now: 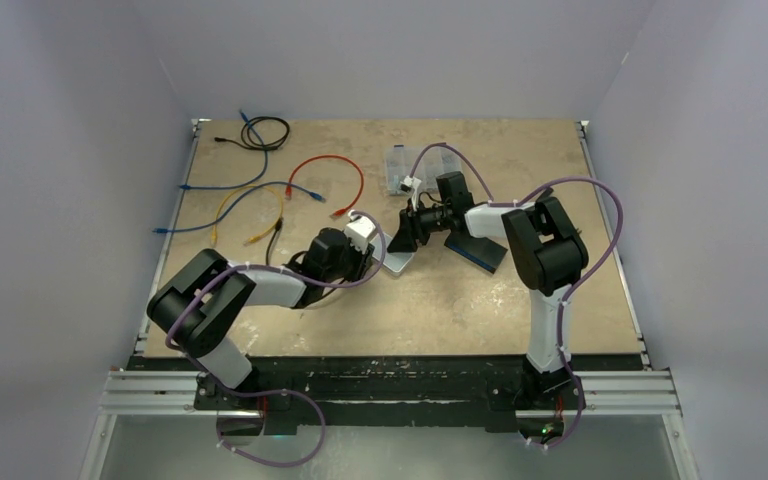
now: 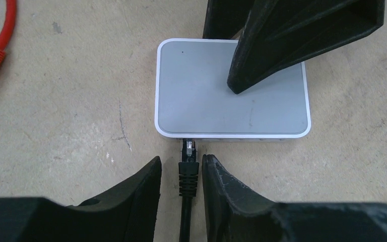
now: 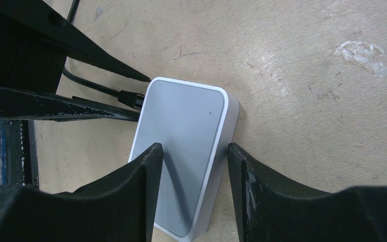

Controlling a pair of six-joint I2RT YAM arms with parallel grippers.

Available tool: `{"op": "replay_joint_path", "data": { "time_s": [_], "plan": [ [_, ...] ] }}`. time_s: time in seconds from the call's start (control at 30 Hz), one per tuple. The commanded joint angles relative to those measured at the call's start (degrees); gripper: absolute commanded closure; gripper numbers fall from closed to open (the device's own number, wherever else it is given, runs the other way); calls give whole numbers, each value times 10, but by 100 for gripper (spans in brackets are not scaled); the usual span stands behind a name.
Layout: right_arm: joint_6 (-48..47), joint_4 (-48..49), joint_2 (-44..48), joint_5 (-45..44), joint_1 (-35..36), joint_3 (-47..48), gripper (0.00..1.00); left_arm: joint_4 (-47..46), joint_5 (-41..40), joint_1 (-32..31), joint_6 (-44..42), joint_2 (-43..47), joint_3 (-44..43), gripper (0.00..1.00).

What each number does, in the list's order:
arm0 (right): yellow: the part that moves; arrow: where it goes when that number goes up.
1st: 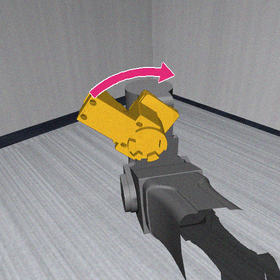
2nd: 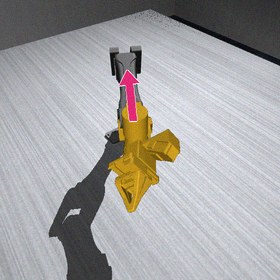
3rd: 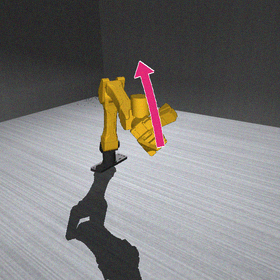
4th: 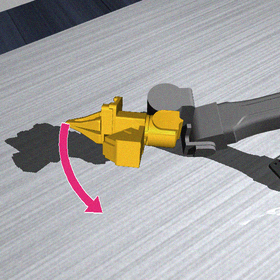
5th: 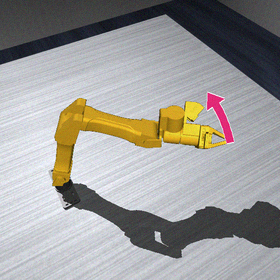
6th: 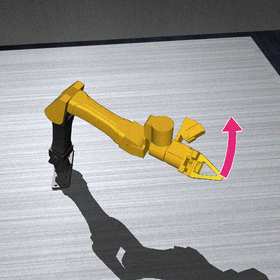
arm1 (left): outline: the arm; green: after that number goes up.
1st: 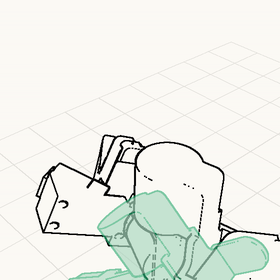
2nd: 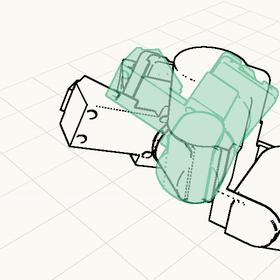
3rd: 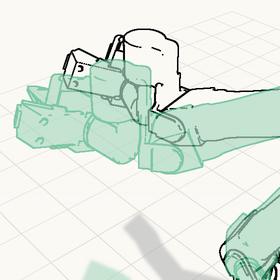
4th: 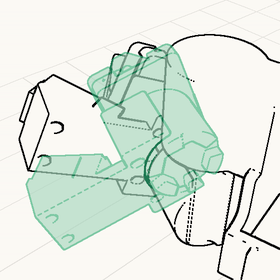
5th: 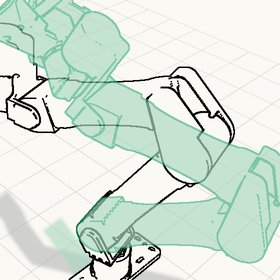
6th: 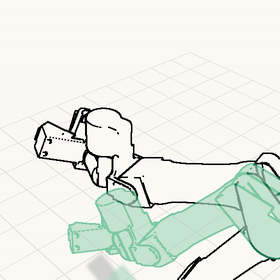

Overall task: Insert the plug into the switch port
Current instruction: Insert the connector into the switch port.

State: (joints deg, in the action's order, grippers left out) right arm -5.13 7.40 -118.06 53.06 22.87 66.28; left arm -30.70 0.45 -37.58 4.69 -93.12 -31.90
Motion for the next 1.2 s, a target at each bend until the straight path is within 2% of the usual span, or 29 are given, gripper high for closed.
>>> {"op": "replay_joint_path", "data": {
  "time_s": [0.0,0.33,0.8,1.1,1.17],
  "plan": [
    [0,-26,10,-30,3,-7,46,57,26,-2,-15,-4,-33,67],
    [-1,-27,8,-33,3,-5,46,116,31,-1,-21,6,-51,70],
    [-6,-34,7,-42,3,-4,46,131,19,-1,-15,24,-52,75],
    [-9,-37,6,-47,3,-1,47,120,35,0,-18,13,-54,100],
    [-12,-41,4,-46,4,1,47,115,40,0,-22,7,-58,100]
  ]
}}
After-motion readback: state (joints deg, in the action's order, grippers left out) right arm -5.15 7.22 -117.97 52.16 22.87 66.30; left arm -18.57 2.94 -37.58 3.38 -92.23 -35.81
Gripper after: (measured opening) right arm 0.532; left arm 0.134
